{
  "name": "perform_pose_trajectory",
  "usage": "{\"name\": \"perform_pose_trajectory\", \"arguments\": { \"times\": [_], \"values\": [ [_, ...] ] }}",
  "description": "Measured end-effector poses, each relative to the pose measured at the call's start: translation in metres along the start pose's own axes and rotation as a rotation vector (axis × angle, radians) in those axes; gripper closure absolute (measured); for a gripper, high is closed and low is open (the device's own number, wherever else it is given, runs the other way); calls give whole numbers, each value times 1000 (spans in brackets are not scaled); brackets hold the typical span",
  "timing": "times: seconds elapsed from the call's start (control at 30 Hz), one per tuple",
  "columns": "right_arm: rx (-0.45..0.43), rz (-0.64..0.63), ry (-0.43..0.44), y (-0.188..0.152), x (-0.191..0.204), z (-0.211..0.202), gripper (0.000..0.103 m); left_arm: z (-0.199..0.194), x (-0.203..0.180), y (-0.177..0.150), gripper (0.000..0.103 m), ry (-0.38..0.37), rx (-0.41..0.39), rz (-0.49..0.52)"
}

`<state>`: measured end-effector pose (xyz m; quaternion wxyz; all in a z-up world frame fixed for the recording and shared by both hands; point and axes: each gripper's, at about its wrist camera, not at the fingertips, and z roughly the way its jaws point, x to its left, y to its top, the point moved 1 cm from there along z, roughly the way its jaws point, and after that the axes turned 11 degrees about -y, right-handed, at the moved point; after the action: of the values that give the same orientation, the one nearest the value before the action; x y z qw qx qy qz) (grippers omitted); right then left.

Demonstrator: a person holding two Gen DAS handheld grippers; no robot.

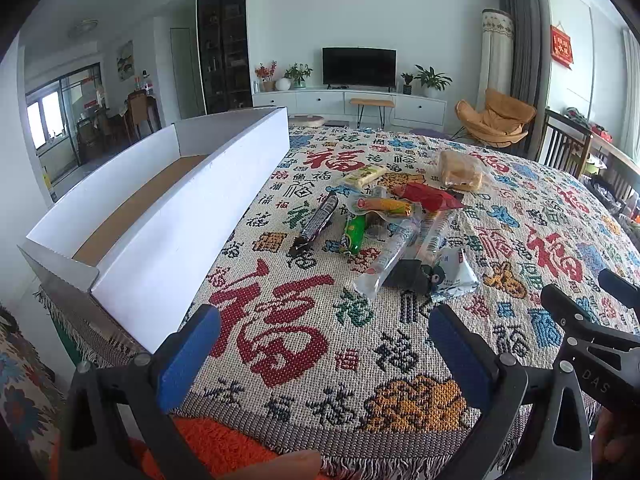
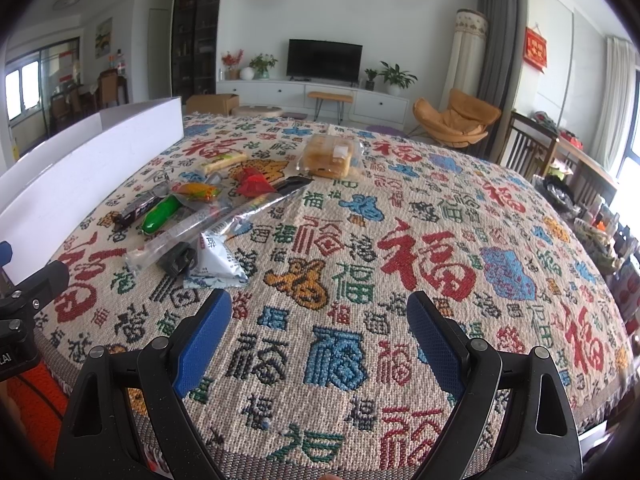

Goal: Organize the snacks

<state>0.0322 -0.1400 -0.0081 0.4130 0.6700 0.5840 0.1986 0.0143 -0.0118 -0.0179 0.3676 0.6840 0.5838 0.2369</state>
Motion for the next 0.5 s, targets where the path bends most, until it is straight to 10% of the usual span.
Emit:
{"name": "perform_pose_trajectory", "arguments": {
  "times": [0.5],
  "values": [
    [2,-1,1,-2,0,1,11,0,0,0,0,0,1,-1]
  ]
}}
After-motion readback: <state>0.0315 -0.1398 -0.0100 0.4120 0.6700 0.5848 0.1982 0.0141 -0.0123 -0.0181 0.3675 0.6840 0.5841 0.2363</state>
